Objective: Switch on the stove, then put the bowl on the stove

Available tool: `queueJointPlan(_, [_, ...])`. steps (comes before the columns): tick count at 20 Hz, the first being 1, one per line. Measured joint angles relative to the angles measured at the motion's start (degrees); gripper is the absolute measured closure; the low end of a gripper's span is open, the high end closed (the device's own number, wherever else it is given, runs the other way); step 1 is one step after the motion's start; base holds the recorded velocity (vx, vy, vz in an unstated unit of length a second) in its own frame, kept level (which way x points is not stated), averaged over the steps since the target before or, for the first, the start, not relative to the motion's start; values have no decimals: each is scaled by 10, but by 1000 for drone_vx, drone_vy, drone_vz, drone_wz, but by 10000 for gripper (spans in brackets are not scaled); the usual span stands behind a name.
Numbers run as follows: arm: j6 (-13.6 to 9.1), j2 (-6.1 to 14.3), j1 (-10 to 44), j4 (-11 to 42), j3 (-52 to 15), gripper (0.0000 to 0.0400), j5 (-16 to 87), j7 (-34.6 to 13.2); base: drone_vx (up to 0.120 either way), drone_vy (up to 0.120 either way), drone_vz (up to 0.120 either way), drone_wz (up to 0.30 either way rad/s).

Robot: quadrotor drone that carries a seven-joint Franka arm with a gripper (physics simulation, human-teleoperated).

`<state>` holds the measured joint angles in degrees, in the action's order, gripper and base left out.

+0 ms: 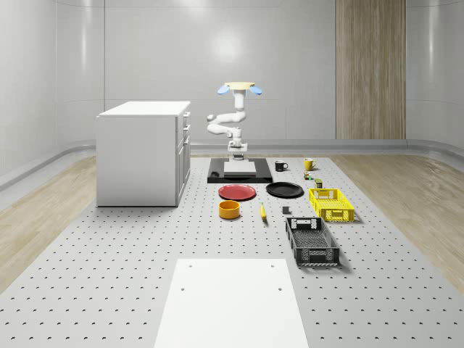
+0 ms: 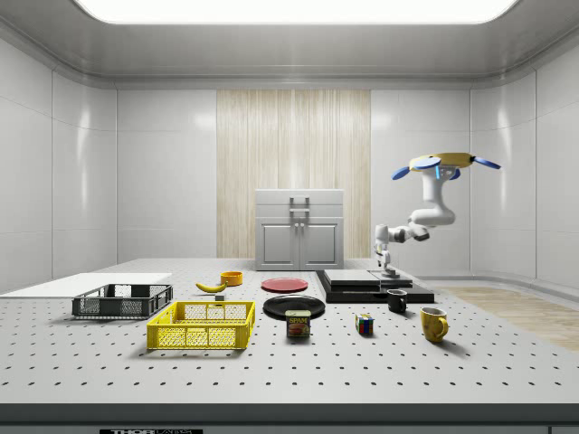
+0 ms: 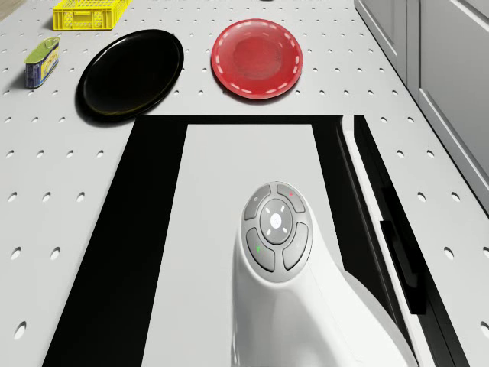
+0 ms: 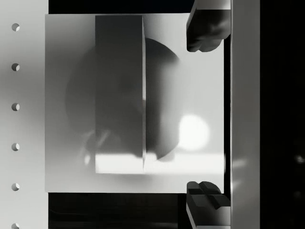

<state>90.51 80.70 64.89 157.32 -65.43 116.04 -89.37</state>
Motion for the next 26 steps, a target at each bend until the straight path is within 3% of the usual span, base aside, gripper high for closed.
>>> queueJointPlan(6, [4, 4, 0, -1, -1, 0, -2, 1, 120, 0, 7, 0])
queueJointPlan(10, [6, 7, 1, -1, -1, 0, -3, 0, 120, 0, 120, 0])
queueJointPlan(26, [14, 15, 5, -2, -2, 0, -8, -3, 120, 0, 0, 0])
